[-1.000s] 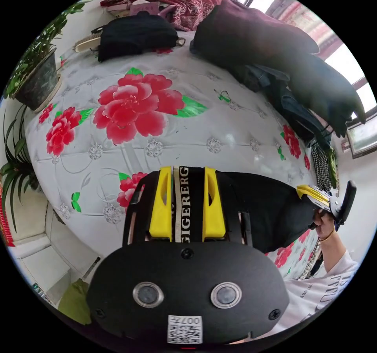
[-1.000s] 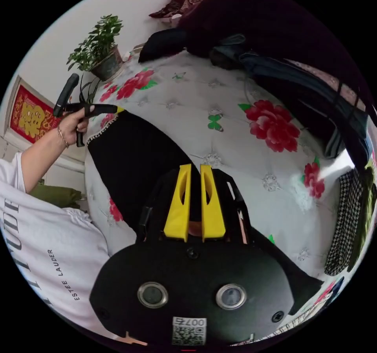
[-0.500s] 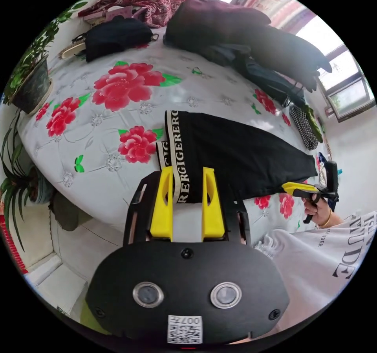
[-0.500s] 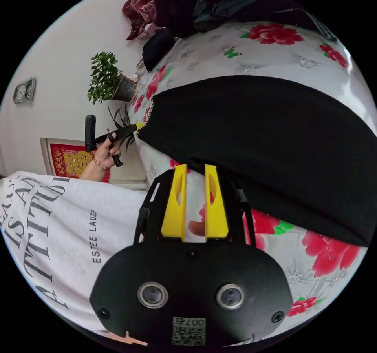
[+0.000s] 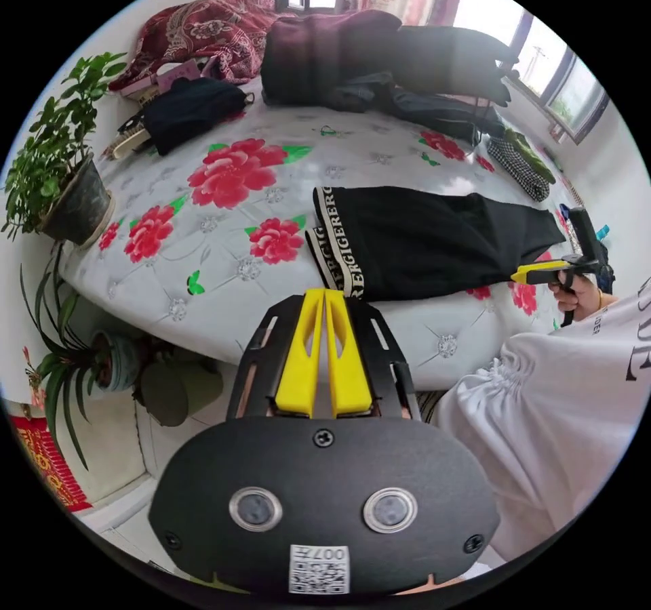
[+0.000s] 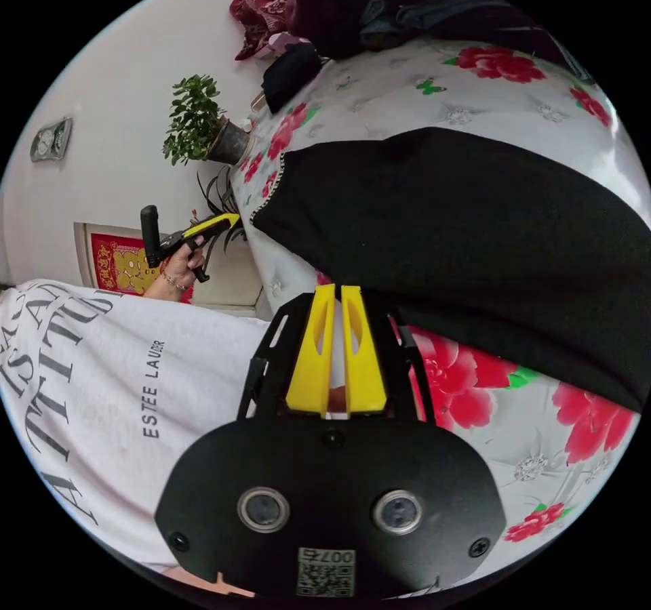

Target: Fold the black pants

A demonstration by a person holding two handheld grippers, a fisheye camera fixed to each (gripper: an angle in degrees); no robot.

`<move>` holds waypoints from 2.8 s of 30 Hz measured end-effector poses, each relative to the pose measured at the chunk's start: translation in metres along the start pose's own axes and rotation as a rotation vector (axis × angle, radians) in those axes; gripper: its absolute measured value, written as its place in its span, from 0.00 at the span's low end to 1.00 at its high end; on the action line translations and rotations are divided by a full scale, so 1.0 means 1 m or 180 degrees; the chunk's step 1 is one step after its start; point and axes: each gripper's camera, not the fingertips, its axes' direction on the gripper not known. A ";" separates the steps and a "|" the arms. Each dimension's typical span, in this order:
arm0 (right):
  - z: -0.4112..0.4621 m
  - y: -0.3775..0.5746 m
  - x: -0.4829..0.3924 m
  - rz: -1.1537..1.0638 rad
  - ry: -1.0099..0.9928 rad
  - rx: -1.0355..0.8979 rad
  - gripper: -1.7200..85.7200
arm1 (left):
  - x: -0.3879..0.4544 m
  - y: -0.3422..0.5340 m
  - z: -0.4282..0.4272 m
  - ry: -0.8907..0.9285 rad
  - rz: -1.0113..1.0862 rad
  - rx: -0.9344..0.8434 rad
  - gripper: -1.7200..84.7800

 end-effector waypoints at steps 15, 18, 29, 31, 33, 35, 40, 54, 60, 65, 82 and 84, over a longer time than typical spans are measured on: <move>0.005 0.021 0.037 0.0148 0.0147 -0.0302 0.02 | -0.006 -0.049 0.049 0.0427 -0.0117 -0.0343 0.14; -0.001 0.025 0.042 0.0143 0.0141 -0.0305 0.02 | -0.026 -0.043 0.042 0.0431 -0.0336 -0.0268 0.14; -0.027 0.031 0.055 0.0159 0.0175 -0.0400 0.02 | -0.032 -0.052 0.042 0.0716 0.0104 -0.0182 0.02; -0.035 0.033 0.054 0.0136 0.0199 -0.0398 0.02 | -0.040 -0.038 0.026 0.0750 0.0051 0.0012 0.01; -0.041 0.036 0.054 0.0101 0.0163 -0.0405 0.02 | -0.052 -0.018 0.023 0.0765 -0.0136 -0.0061 0.01; -0.040 0.038 0.056 0.0068 0.0002 -0.0502 0.02 | -0.073 0.009 0.044 0.0814 -0.0521 -0.0352 0.01; -0.049 0.042 0.047 -0.0184 -0.0036 -0.0631 0.04 | -0.103 0.036 0.064 0.1142 -0.1110 -0.0256 0.02; -0.431 0.287 0.237 0.2287 0.1184 0.2575 0.11 | -0.123 0.068 0.031 0.1033 -0.2355 0.0035 0.13; -0.459 0.311 0.305 0.2682 0.0854 0.3185 0.11 | -0.121 0.086 0.046 0.1613 -0.3177 0.0328 0.17; -0.443 0.295 0.285 0.2826 0.0908 0.3670 0.05 | -0.126 0.112 0.040 0.1610 -0.3637 0.0412 0.16; -0.207 -0.009 -0.150 -0.1469 0.0851 0.1033 0.04 | -0.106 0.115 0.057 0.1848 -0.3517 0.0633 0.19; -0.123 -0.028 -0.150 -0.1451 0.0791 0.0336 0.05 | -0.107 0.107 0.061 0.1834 -0.3500 0.0592 0.20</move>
